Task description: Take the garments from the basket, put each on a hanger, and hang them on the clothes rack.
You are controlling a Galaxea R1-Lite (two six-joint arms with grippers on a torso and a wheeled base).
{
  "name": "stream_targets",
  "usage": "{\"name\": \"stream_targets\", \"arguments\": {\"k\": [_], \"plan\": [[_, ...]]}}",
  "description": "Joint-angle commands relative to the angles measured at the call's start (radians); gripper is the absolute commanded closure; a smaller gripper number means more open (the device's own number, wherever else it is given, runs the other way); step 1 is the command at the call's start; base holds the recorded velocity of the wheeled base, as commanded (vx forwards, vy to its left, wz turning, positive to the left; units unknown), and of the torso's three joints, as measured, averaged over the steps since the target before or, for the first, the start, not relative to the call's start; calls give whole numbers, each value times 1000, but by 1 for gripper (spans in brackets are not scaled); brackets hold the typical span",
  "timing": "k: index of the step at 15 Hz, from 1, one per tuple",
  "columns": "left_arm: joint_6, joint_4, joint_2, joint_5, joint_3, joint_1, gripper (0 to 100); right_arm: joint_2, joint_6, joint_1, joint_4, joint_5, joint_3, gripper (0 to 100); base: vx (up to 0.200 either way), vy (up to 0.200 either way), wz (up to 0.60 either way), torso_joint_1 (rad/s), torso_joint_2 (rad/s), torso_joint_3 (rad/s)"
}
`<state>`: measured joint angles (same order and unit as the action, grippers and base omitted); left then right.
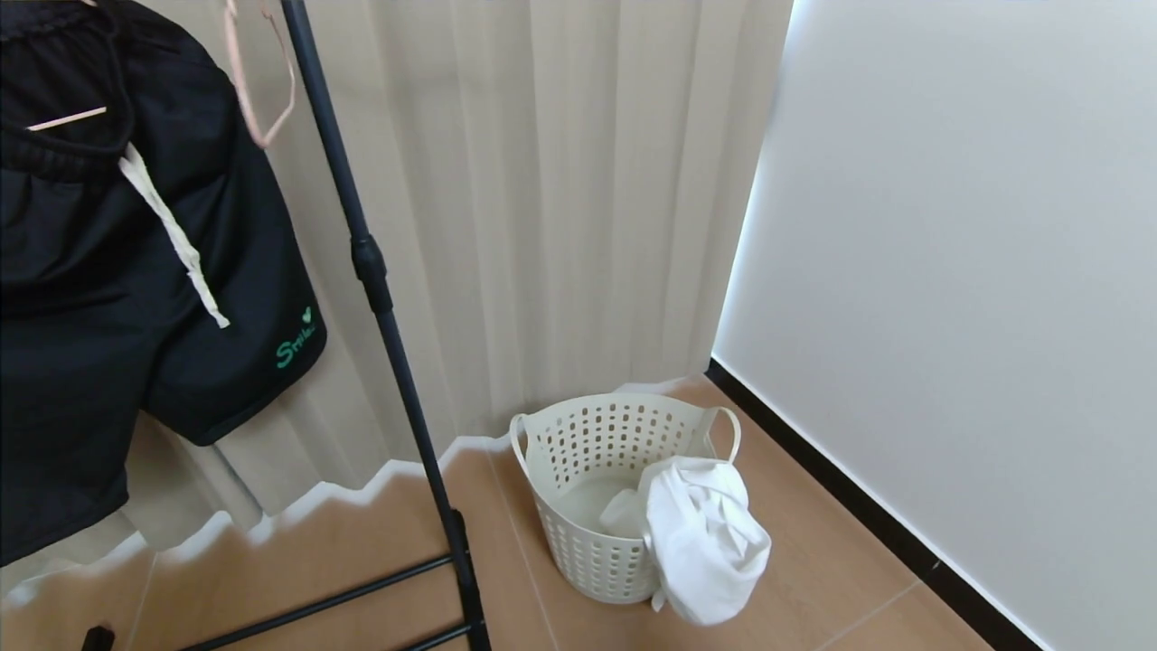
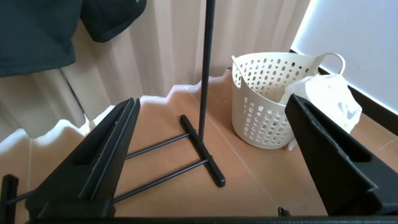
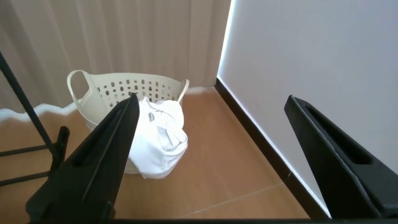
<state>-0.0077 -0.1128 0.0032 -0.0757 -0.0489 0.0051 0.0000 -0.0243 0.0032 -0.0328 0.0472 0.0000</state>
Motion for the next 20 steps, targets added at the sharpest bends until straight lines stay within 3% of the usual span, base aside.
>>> {"name": "stream_targets", "arguments": {"k": [1, 12, 20], "plan": [[-3, 1, 1, -1, 0, 1, 0, 2, 0, 1, 1, 0, 0, 0, 200, -200, 0, 7, 2, 2], [-5, 1, 1, 1, 0, 1, 0, 2, 1, 1, 1, 0, 0, 0, 0, 0, 0, 0, 0, -5], [-5, 1, 1, 1, 0, 1, 0, 2, 1, 1, 1, 0, 0, 0, 0, 0, 0, 1, 4, -177]]}}
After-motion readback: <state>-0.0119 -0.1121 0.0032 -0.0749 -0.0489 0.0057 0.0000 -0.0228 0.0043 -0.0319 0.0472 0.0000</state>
